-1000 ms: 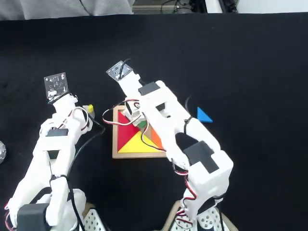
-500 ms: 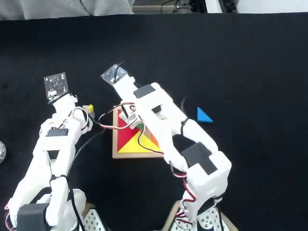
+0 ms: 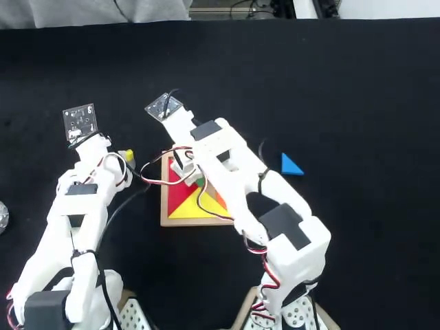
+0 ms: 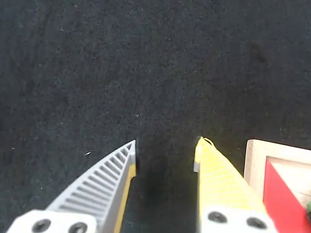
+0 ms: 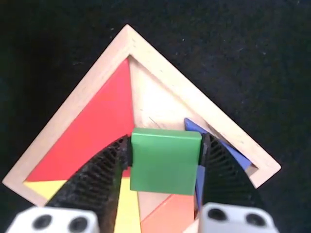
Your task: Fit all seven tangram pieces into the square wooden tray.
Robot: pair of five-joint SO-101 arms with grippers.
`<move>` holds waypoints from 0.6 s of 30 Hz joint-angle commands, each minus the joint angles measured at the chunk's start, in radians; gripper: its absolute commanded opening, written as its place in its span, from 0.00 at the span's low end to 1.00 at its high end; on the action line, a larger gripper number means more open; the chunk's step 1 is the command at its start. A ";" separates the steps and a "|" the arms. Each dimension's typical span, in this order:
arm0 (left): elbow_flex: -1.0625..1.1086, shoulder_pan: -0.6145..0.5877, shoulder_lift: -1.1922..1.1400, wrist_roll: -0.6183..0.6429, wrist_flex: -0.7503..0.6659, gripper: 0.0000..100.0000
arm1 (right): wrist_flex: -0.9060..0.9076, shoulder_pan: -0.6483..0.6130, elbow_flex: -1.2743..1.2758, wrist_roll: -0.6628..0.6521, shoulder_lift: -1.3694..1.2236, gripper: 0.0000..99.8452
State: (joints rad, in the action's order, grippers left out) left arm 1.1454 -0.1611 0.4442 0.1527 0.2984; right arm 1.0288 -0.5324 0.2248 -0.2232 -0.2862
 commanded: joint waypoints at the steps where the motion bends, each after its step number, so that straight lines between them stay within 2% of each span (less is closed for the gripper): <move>1: -0.008 0.010 0.031 -0.005 -0.012 0.20 | 0.031 -0.011 -0.008 0.014 0.012 0.18; 4: -0.008 0.010 0.031 -0.005 -0.012 0.20 | 0.037 -0.011 -0.008 0.014 0.028 0.20; 10: -0.008 0.010 0.031 -0.005 -0.012 0.20 | 0.025 -0.011 0.044 0.012 0.131 0.30; 16: -0.008 0.010 0.031 -0.005 -0.012 0.20 | 0.009 -0.009 0.068 0.006 0.186 0.30; 18: -0.008 0.010 0.031 -0.005 -0.012 0.20 | 0.009 0.005 0.070 -0.003 0.208 0.24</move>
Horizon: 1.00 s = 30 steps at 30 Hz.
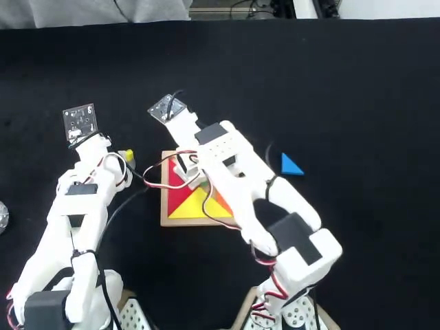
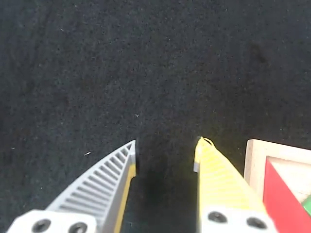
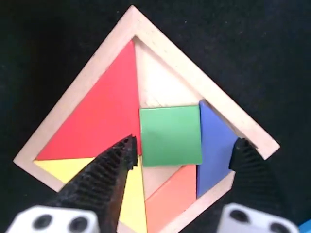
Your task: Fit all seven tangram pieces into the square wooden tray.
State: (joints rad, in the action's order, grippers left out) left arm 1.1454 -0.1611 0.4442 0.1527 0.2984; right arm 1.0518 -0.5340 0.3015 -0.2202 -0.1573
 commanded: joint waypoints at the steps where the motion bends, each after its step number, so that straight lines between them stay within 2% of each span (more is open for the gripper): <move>1: -0.008 0.010 0.031 -0.005 -0.012 0.20 | -0.017 0.014 -0.007 -0.011 0.090 0.17; 3: -0.008 0.010 0.031 -0.005 -0.012 0.20 | -0.023 0.041 -0.010 -0.003 0.097 0.03; 4: -0.008 0.010 0.031 -0.005 -0.012 0.20 | -0.029 0.052 -0.010 -0.003 0.097 0.01; 7: -0.008 0.010 0.031 -0.005 -0.012 0.20 | -0.054 0.063 -0.005 -0.009 0.068 0.07; 13: -0.008 0.010 0.031 -0.005 -0.012 0.20 | -0.054 0.074 -0.013 -0.011 -0.045 0.01; 21: -0.008 0.010 0.031 -0.005 -0.012 0.20 | -0.051 0.071 -0.039 -0.009 -0.054 0.01; 27: -0.008 0.010 0.031 -0.005 -0.012 0.20 | 0.097 0.094 -0.065 -0.011 0.030 0.01; 30: -0.008 0.010 0.031 -0.005 -0.012 0.20 | 0.103 0.123 -0.047 -0.014 0.051 0.01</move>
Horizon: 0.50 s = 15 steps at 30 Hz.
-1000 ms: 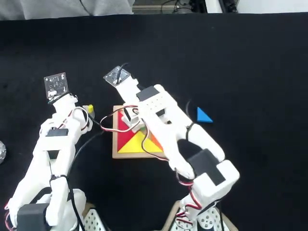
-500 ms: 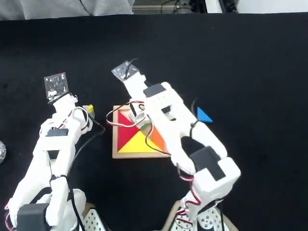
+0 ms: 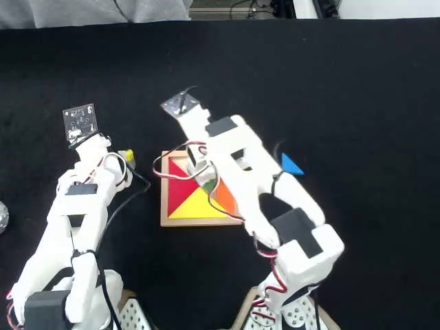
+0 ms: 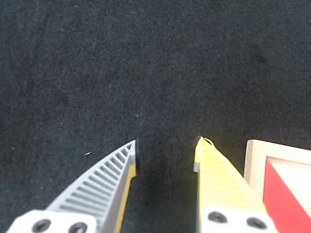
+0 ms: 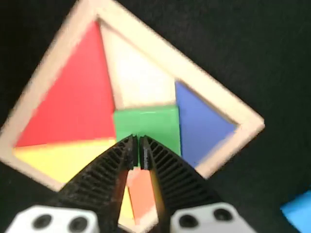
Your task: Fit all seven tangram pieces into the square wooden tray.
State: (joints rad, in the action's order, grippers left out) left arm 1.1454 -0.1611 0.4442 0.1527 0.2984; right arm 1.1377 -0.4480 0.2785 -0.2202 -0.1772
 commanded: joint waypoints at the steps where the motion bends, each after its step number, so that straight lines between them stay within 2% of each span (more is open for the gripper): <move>1: -0.008 0.010 0.031 -0.005 -0.012 0.20 | 0.008 0.043 -0.016 -0.028 0.067 0.01; 15: -0.008 0.010 0.031 -0.005 -0.012 0.20 | -0.066 0.040 -0.018 -0.044 0.010 0.01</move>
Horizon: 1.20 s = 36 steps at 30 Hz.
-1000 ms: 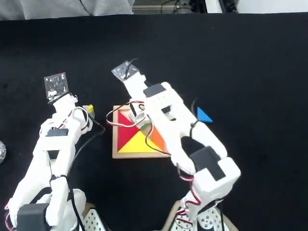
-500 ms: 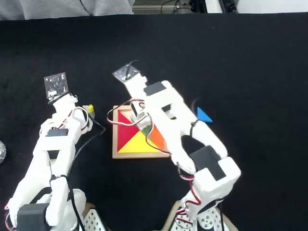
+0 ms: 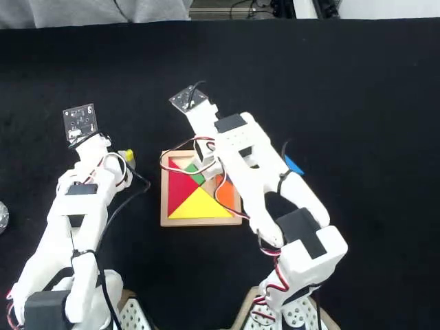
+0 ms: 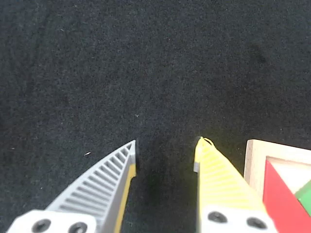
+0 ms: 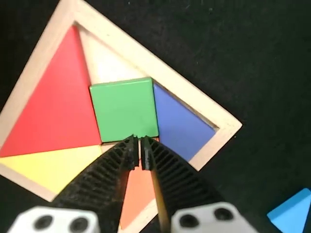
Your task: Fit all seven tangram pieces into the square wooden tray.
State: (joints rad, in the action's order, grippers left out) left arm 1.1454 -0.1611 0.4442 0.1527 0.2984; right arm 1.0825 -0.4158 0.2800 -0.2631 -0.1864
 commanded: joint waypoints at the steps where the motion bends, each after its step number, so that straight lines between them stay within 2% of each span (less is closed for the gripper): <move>1: -0.008 0.010 0.031 -0.005 -0.012 0.20 | -0.018 0.005 -0.019 -0.002 0.024 0.01; 8: -0.008 0.010 0.031 -0.005 -0.012 0.20 | -0.180 -0.081 -0.019 -0.002 0.028 0.01; 11: -0.008 0.010 0.031 -0.005 -0.012 0.20 | -0.192 -0.103 -0.054 -0.003 -0.025 0.01; 20: -0.008 0.010 0.031 -0.005 -0.014 0.20 | -0.097 -0.101 -0.205 -0.005 -0.193 0.01; 33: -0.008 0.010 0.031 -0.005 -0.014 0.20 | 0.055 -0.087 -0.214 -0.005 -0.186 0.01; 36: -0.008 0.010 0.031 -0.005 -0.014 0.20 | 0.087 -0.048 -0.220 -0.003 -0.088 0.01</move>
State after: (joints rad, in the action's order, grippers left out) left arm 1.1454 -0.1611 0.4442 0.1527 0.2984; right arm 1.1362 -0.5033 0.0944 -0.2631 -0.3736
